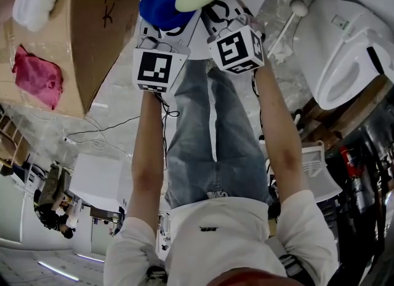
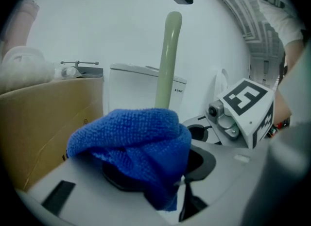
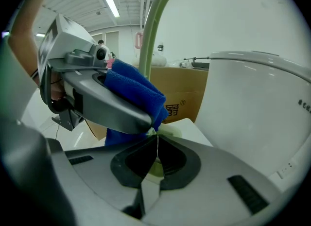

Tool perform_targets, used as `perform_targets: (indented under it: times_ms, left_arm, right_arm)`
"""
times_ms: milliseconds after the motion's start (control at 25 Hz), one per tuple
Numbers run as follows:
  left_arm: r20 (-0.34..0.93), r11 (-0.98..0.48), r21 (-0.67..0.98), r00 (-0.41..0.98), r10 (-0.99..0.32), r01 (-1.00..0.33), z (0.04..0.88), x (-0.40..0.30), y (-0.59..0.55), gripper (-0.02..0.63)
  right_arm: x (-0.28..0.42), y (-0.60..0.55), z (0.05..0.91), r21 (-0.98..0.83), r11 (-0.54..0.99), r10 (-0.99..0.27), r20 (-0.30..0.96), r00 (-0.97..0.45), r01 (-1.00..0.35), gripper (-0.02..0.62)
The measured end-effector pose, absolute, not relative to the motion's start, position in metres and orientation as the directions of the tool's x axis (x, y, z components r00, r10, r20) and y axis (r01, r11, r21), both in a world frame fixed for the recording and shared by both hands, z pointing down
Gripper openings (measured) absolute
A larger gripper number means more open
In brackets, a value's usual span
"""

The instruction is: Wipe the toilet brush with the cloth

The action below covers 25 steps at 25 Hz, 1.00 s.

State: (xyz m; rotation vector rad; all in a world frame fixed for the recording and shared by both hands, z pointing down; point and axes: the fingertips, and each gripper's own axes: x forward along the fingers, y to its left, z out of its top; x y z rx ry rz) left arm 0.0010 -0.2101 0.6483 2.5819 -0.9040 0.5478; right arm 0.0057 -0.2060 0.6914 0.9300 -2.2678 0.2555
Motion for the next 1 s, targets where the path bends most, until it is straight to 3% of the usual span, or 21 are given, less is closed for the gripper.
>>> perform_targets:
  times_ms: [320, 560, 1000]
  left_arm:
    - [0.461, -0.729, 0.195, 0.717, -0.523, -0.656, 0.655, 0.009, -0.223, 0.183]
    - [0.483, -0.756, 0.128, 0.706, -0.518, -0.642, 0.659, 0.015, -0.229, 0.117]
    - [0.455, -0.750, 0.125, 0.709, -0.539, -0.650, 0.627, 0.013, -0.234, 0.109]
  right_arm:
    - [0.004, -0.204, 0.702, 0.111, 0.765, -0.536, 0.657, -0.531, -0.635, -0.005]
    - [0.004, -0.204, 0.701, 0.107, 0.774, -0.526, 0.658, -0.539, -0.624, -0.006]
    - [0.003, -0.204, 0.702, 0.089, 0.774, -0.514, 0.666, -0.541, -0.627, -0.006]
